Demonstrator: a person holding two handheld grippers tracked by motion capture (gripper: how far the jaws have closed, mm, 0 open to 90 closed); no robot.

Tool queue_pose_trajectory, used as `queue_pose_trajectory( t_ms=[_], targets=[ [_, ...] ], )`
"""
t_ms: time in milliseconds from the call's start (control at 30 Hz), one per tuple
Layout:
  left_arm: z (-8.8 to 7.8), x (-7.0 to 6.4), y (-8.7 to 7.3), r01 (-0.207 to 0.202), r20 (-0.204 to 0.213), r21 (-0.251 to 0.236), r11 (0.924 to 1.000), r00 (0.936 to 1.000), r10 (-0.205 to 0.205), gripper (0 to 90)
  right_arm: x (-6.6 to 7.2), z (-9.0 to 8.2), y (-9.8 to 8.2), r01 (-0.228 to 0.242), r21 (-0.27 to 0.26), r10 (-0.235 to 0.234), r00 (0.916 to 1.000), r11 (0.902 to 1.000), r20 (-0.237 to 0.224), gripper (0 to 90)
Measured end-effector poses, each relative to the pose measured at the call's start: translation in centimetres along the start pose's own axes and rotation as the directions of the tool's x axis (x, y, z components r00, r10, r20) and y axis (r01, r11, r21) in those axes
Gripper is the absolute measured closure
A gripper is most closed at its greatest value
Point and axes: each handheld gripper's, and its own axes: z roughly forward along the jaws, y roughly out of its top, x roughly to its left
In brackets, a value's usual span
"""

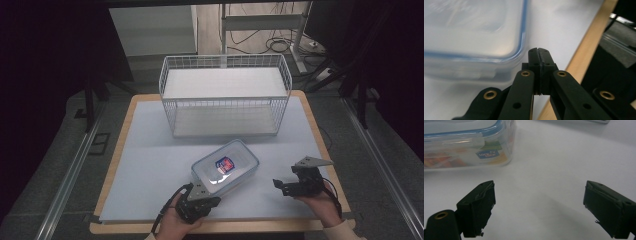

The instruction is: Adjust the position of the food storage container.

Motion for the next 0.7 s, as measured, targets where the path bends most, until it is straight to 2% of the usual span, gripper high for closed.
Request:
queue_pose_trajectory(
  t_ms=[67,167,267,500,700],
  targets=[
    [-0.3,0.8,-0.3,0.037,0.018,-0.012,0.9992,0.9991,-0.037,89.9,0.0,0.0,0.0,0.001,0.0,-0.001,1.0,1.0,0.001,10.8],
    [-0.7,1.6,-0.4,0.066,0.003,-0.023,0.9975,0.9978,-0.066,89.9,0.0,0.0,0.0,-0.002,0.002,0.002,1.0,1.0,0.003,10.8],
    [-0.8,2.4,-0.6,0.105,0.016,-0.034,0.9939,0.9944,-0.104,89.9,0.0,0.0,0.0,0.003,0.002,-0.003,1.0,1.0,0.005,10.8],
    [-1.0,3.5,-0.7,0.114,-0.015,-0.04,0.9926,0.9933,-0.115,89.9,0.0,0.1,0.0,0.007,0.002,-0.007,1.0,1.0,0.007,10.8],
    [-1.0,5.2,-0.6,0.154,-0.041,-0.048,0.9869,0.9869,-0.156,89.9,0.0,0.1,-0.1,0.005,0.005,-0.005,1.0,1.0,0.006,10.8]
  ],
)
